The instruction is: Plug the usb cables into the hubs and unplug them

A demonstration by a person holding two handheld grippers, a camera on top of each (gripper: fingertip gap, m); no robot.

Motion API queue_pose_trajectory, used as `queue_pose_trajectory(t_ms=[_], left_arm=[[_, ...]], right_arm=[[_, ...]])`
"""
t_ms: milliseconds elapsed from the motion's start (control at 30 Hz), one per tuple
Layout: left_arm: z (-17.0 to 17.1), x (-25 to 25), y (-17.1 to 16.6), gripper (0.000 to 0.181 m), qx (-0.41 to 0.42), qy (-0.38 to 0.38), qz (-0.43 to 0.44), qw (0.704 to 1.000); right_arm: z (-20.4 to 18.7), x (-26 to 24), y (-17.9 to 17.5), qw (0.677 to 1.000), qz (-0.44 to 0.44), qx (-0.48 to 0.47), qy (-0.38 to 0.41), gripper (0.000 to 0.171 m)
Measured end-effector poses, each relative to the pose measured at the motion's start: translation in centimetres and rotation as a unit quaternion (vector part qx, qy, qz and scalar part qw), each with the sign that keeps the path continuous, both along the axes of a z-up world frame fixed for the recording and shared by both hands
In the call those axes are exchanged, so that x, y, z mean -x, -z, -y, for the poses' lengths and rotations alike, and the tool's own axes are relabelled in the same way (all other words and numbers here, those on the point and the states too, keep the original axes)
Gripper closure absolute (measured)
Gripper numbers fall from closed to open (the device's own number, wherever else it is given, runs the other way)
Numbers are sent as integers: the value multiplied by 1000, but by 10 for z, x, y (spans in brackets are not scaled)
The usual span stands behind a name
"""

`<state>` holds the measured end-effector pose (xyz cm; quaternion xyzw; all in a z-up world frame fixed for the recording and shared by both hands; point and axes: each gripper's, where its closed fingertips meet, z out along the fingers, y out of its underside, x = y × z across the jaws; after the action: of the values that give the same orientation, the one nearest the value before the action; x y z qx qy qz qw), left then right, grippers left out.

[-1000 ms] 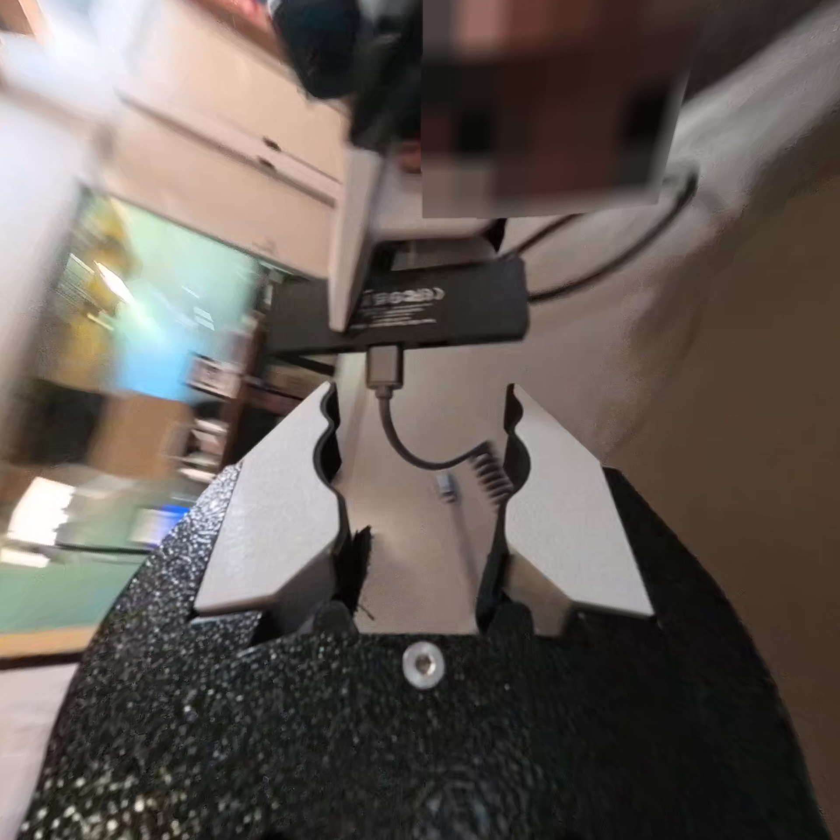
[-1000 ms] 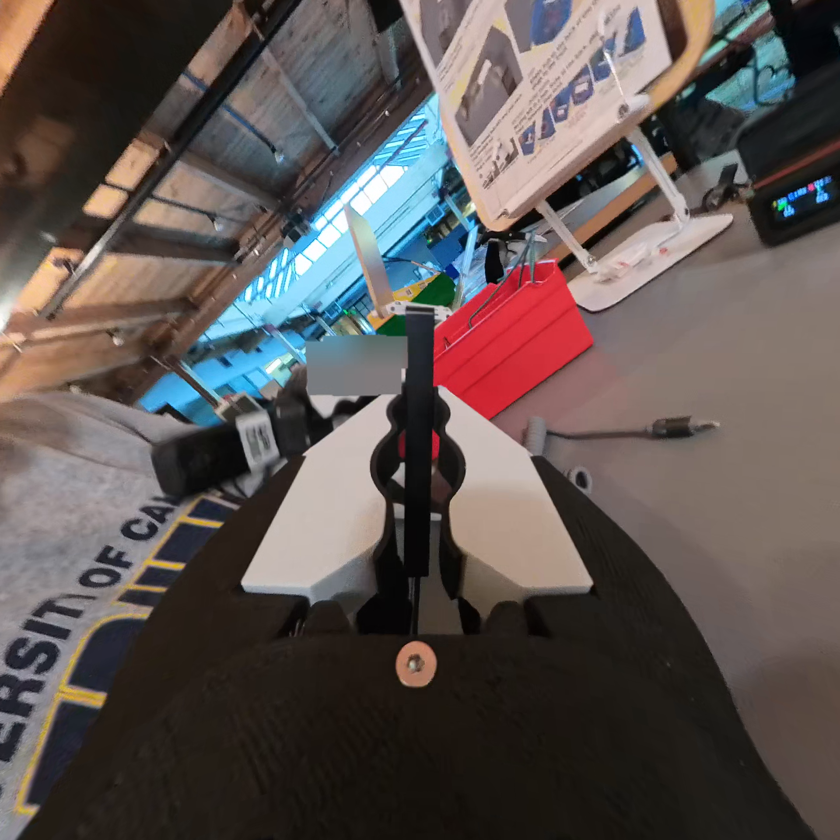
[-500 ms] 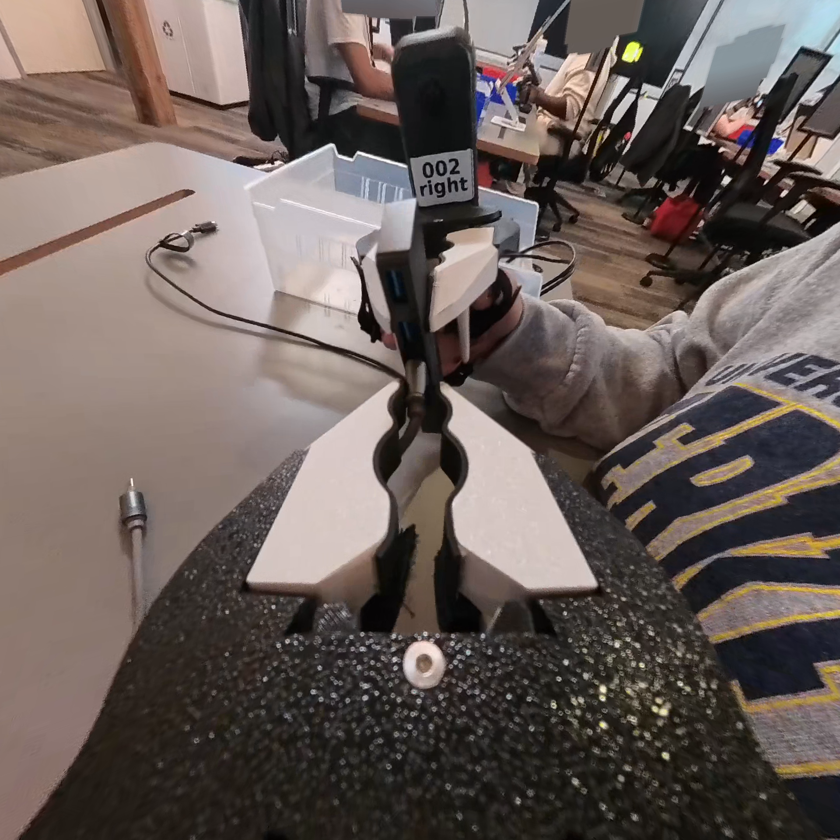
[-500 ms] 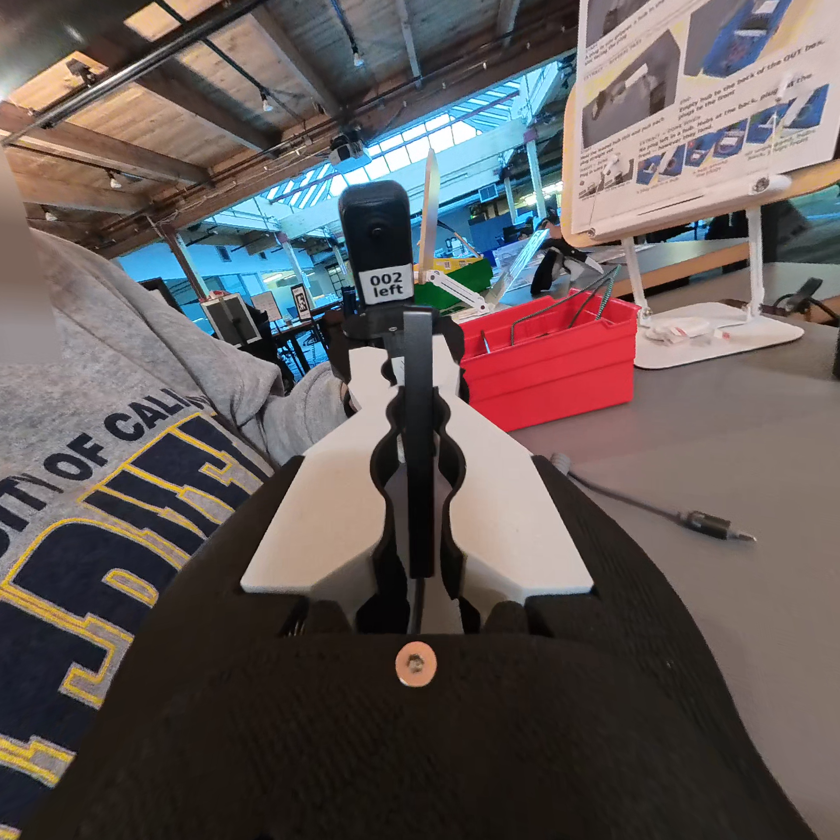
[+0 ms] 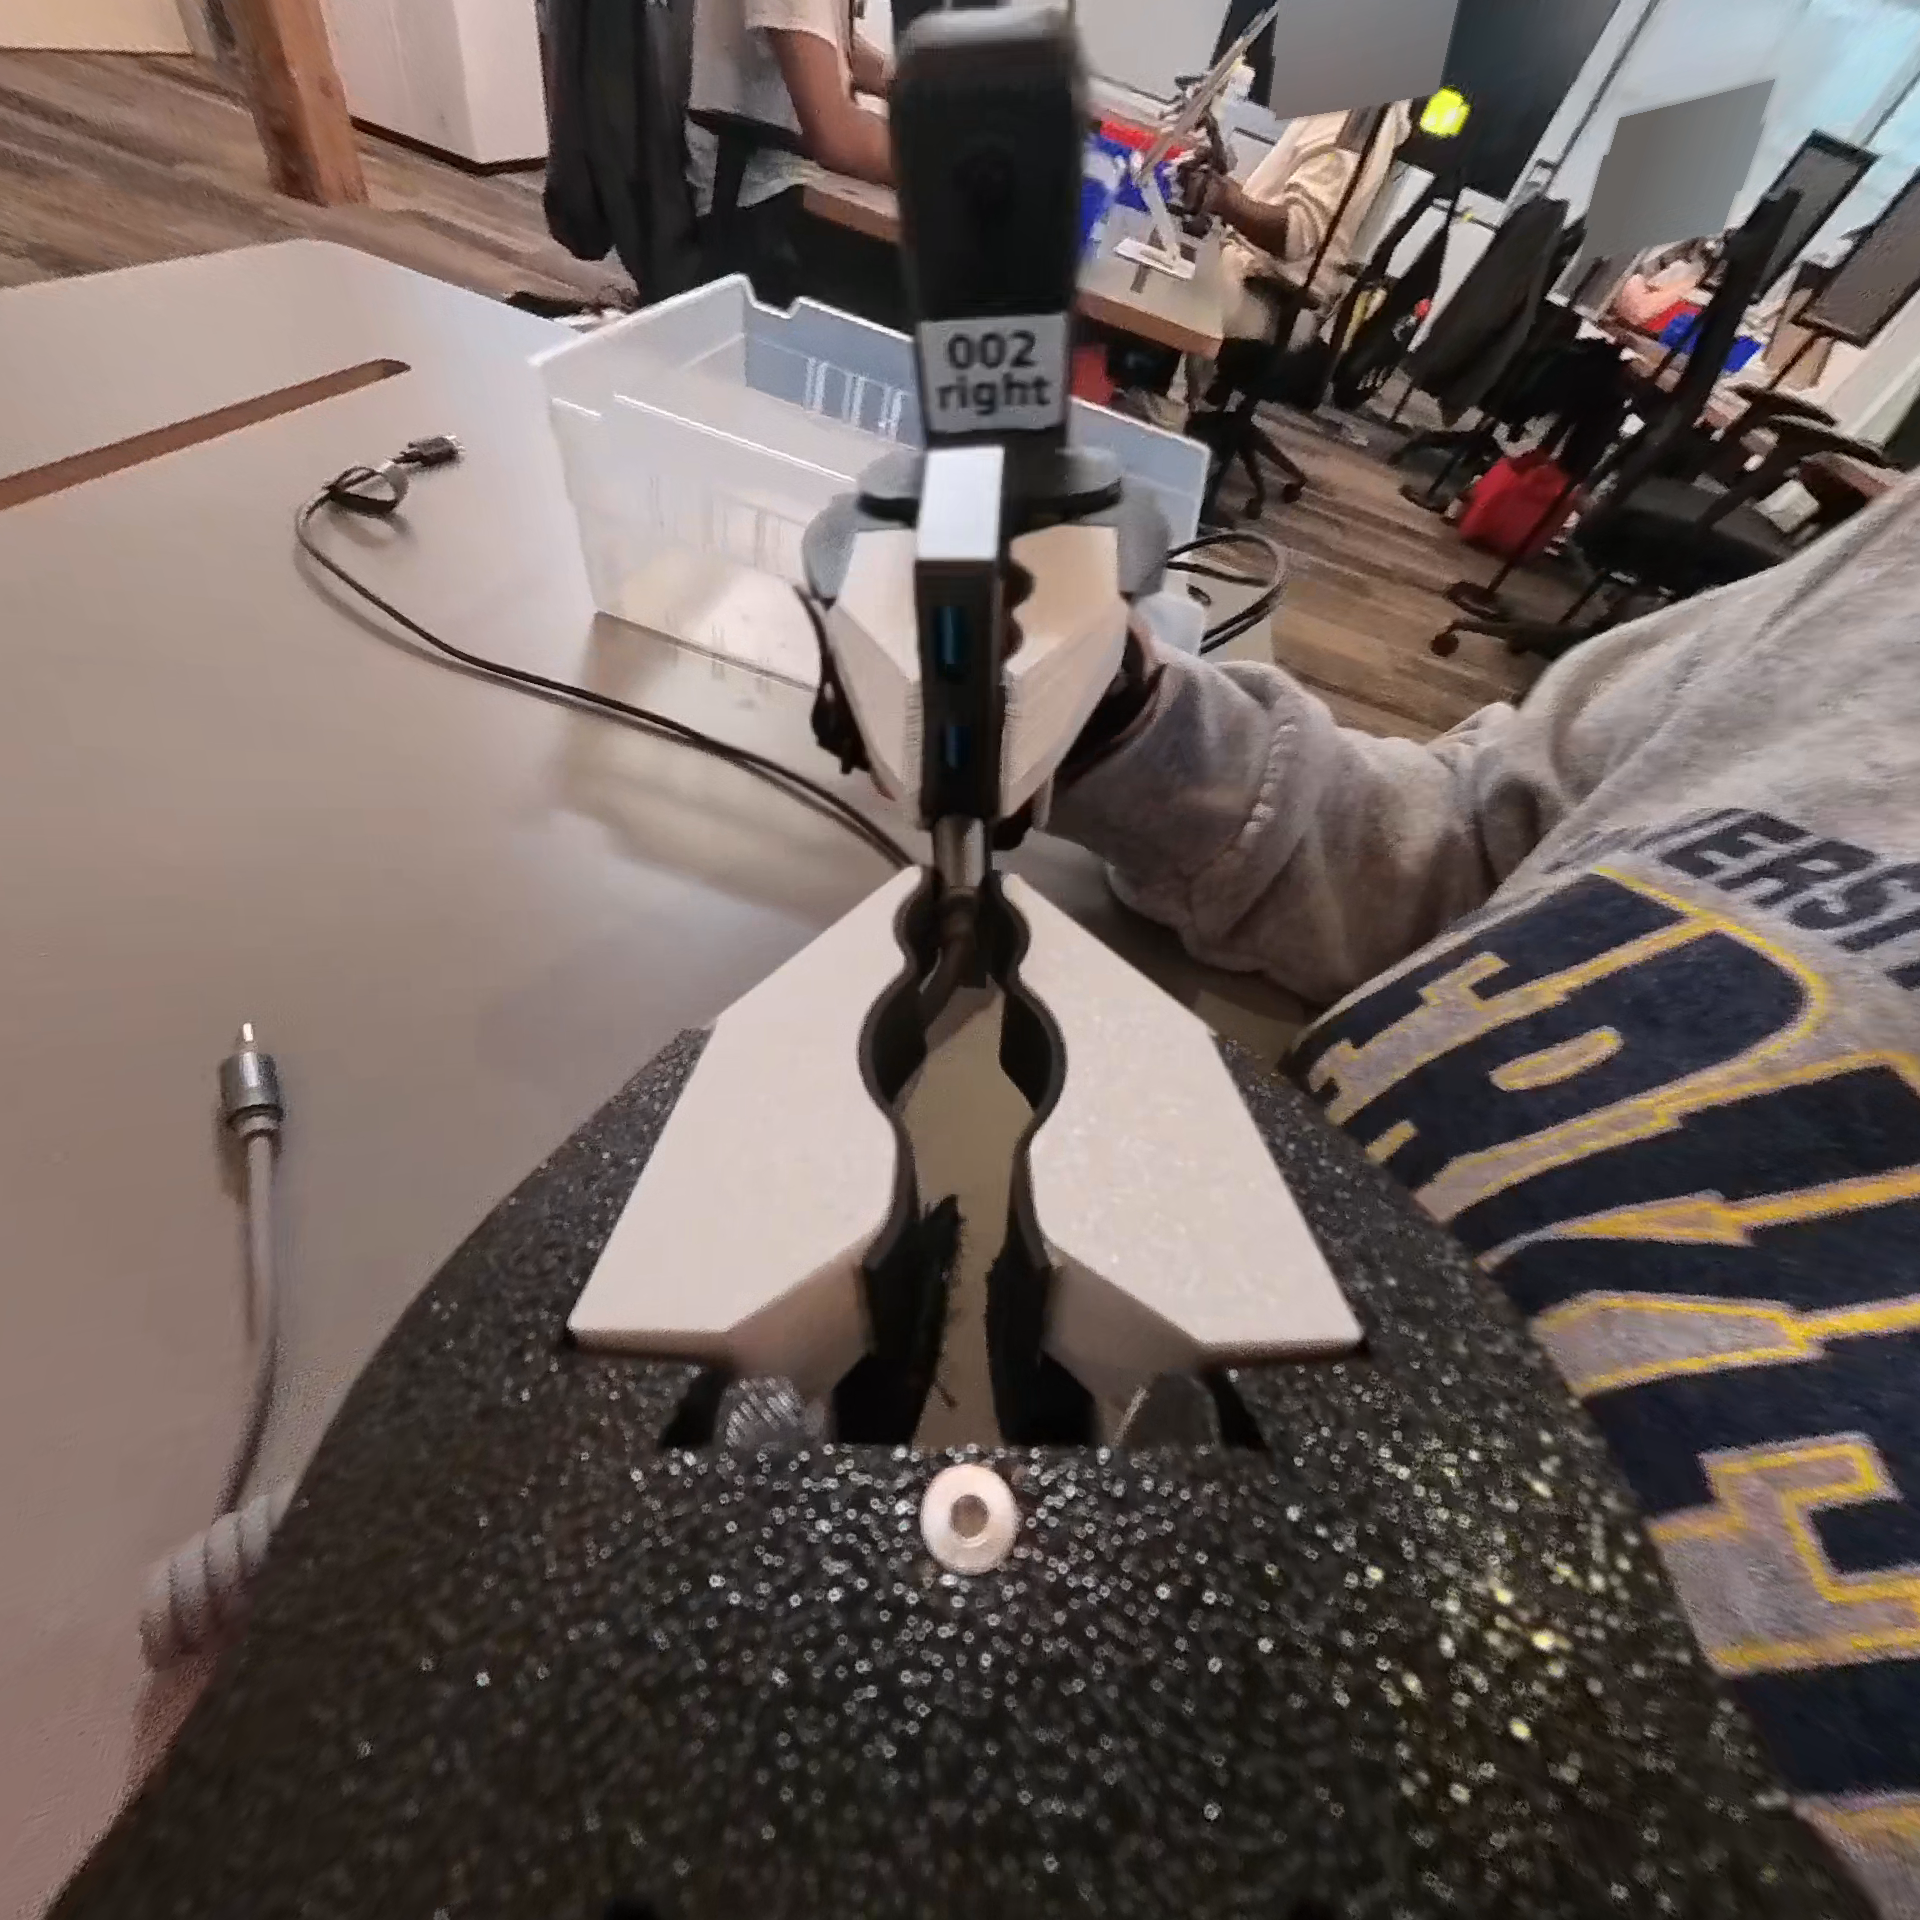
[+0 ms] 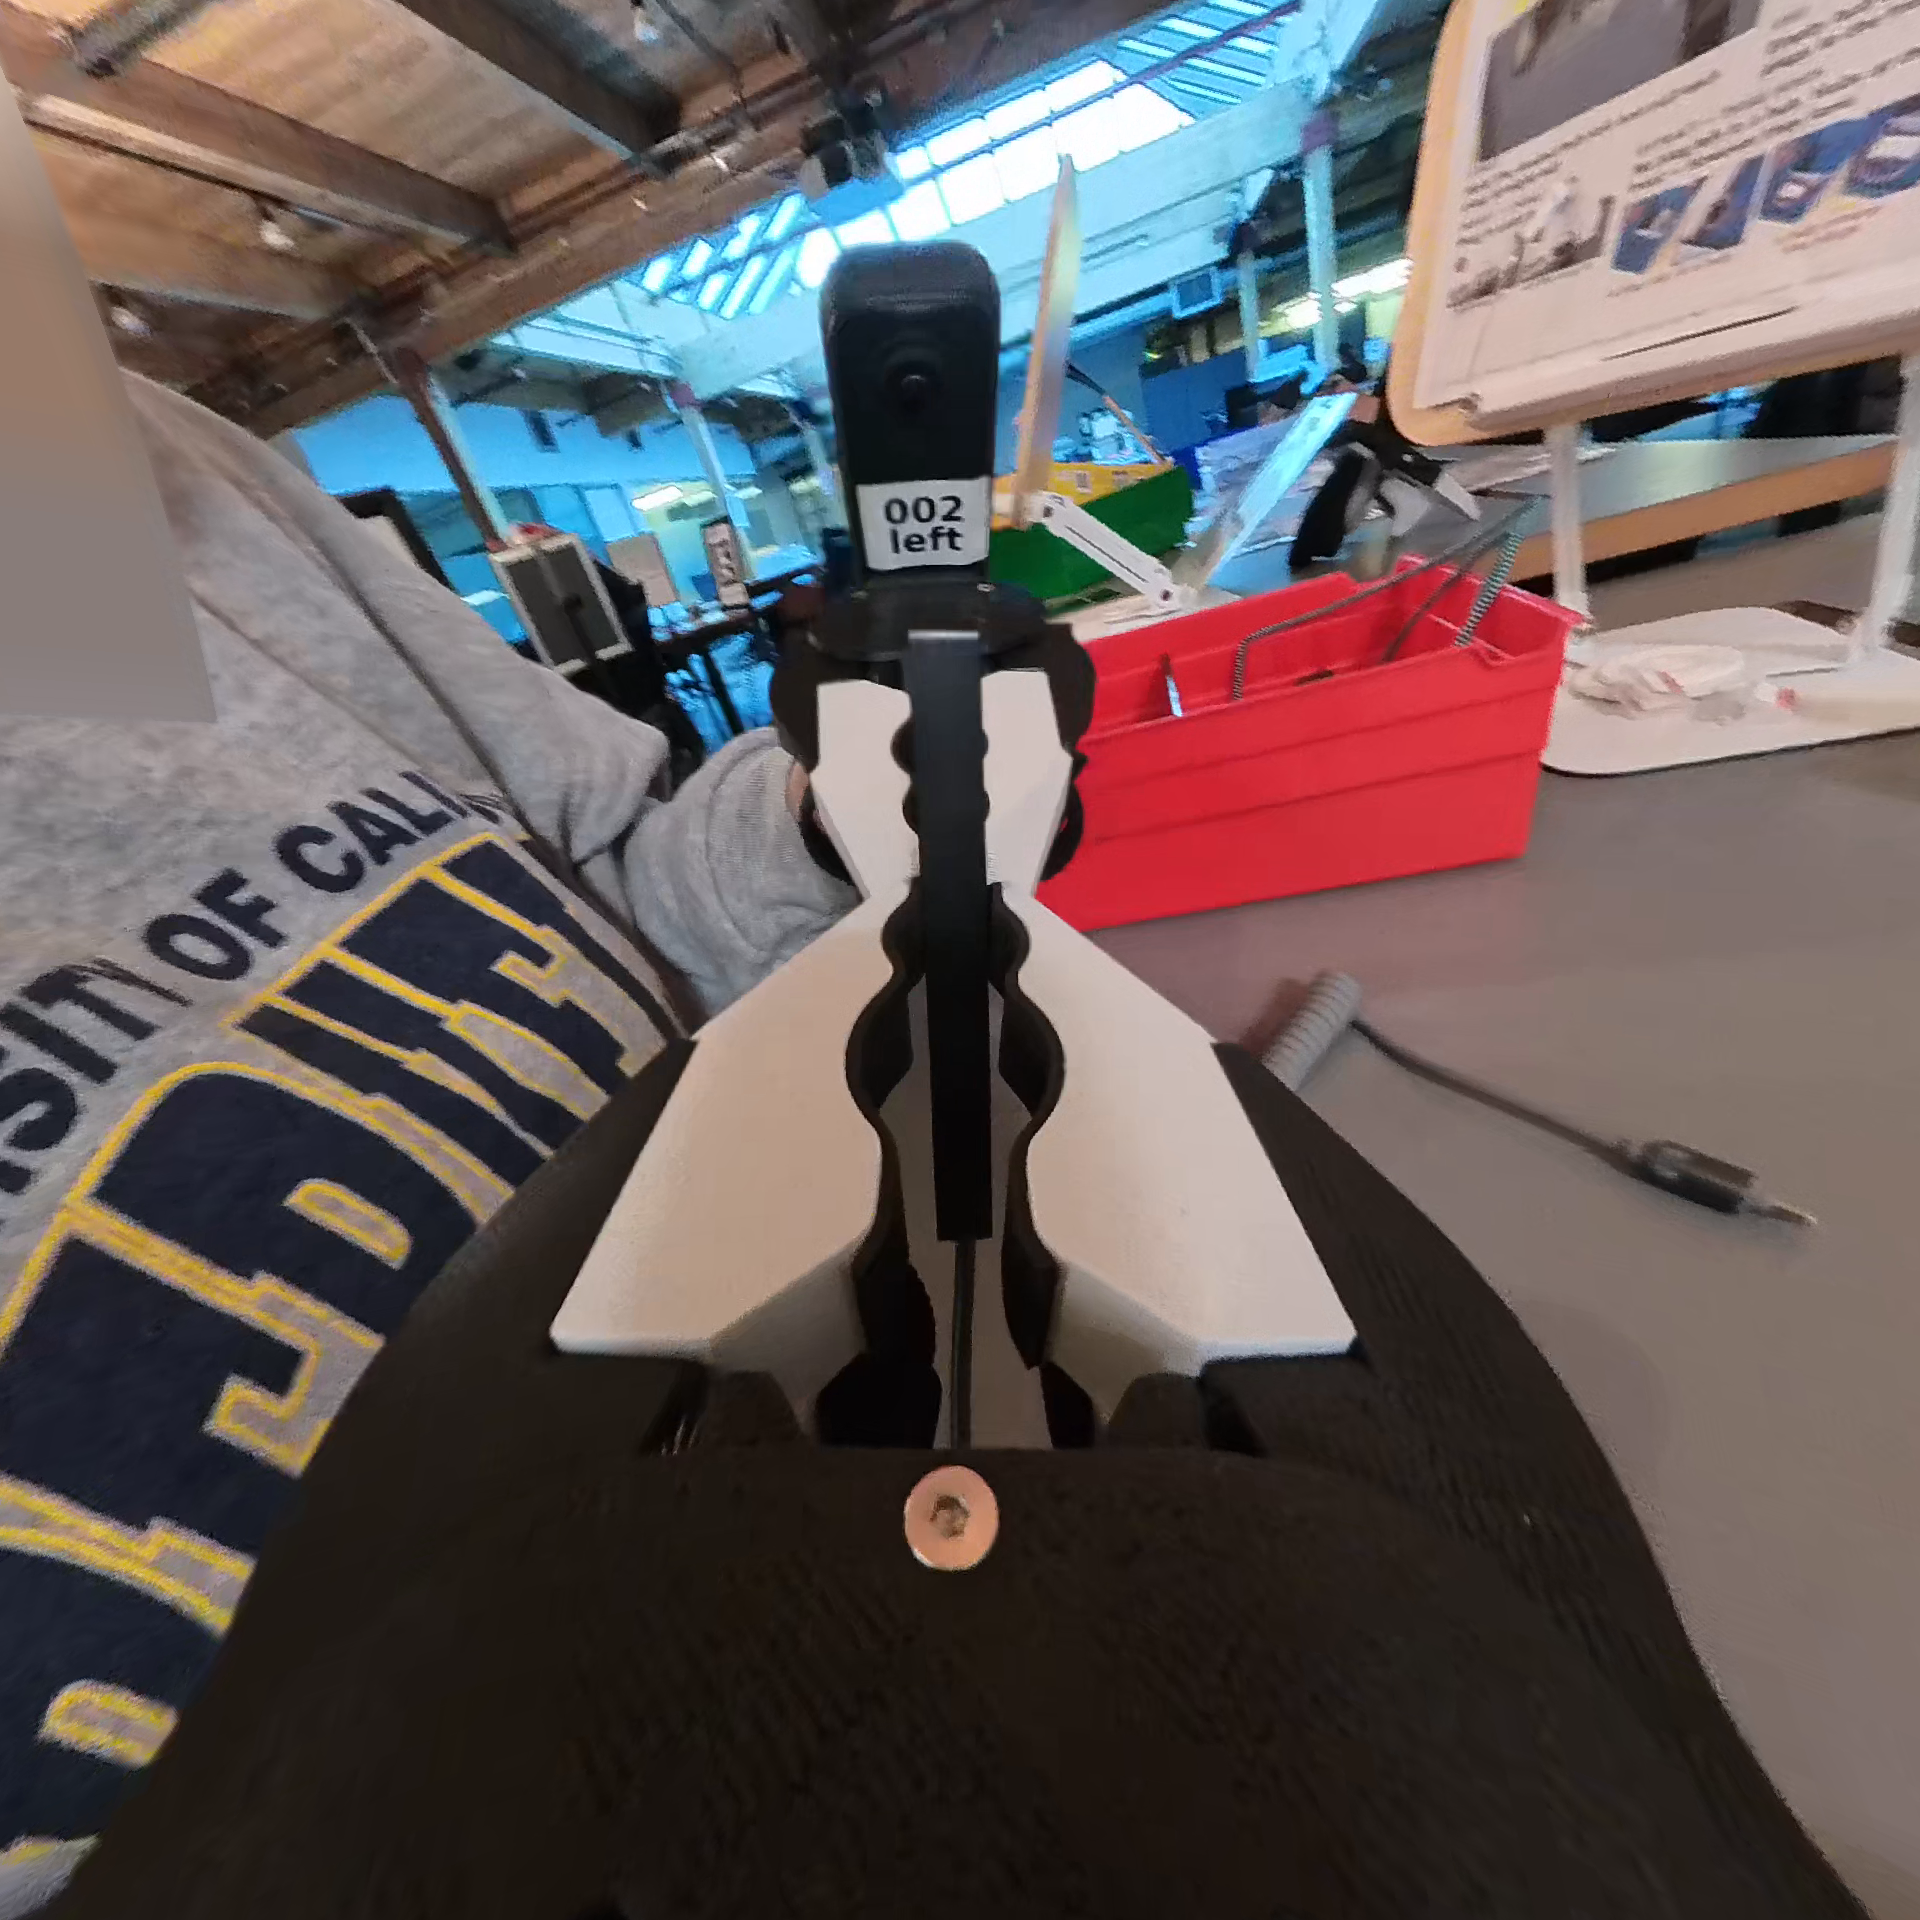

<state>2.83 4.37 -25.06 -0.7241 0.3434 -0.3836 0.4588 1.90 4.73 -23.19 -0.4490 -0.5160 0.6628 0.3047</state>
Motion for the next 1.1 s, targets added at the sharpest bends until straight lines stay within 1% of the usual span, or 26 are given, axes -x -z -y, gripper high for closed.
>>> queue_pose_trajectory(t_ms=[100,300,467,567,633,667,733,800,833,933,1000,1033,1100], left_arm=[[13,2,-5,175,7,16,-7,1000],[29,15,1,175,7,9,-22,1000],[49,14,-6,175,-15,50,-17,999],[44,23,-3,175,-27,22,-24,999],[38,29,-2,175,-44,-9,-45,998],[40,29,-2,175,-47,-9,-50,998],[51,24,-6,175,-45,25,-37,998],[69,16,-9,175,-58,80,-25,995],[74,15,-9,175,-62,96,-28,993],[71,16,-12,176,-78,69,-28,994],[62,19,-11,175,-100,30,-56,993],[62,18,-12,175,-111,28,-64,991],[77,8,-17,176,-110,69,-51,990]], right_arm=[[12,0,-3,999,-10,20,-39,162],[28,12,2,998,14,-44,-35,162],[48,10,-2,995,16,-67,-73,162],[45,18,1,996,25,-73,-47,162],[40,23,3,994,38,-103,-8,162],[41,23,3,992,40,-116,1,162],[51,19,-1,993,36,-116,-14,162],[66,11,-4,991,32,-117,-48,162],[72,9,-4,989,37,-130,-53,162],[72,9,-6,981,59,-184,-3,162],[65,10,-6,966,82,-241,55,162],[65,9,-7,957,91,-268,70,162],[78,1,-12,953,91,-286,51,162]])
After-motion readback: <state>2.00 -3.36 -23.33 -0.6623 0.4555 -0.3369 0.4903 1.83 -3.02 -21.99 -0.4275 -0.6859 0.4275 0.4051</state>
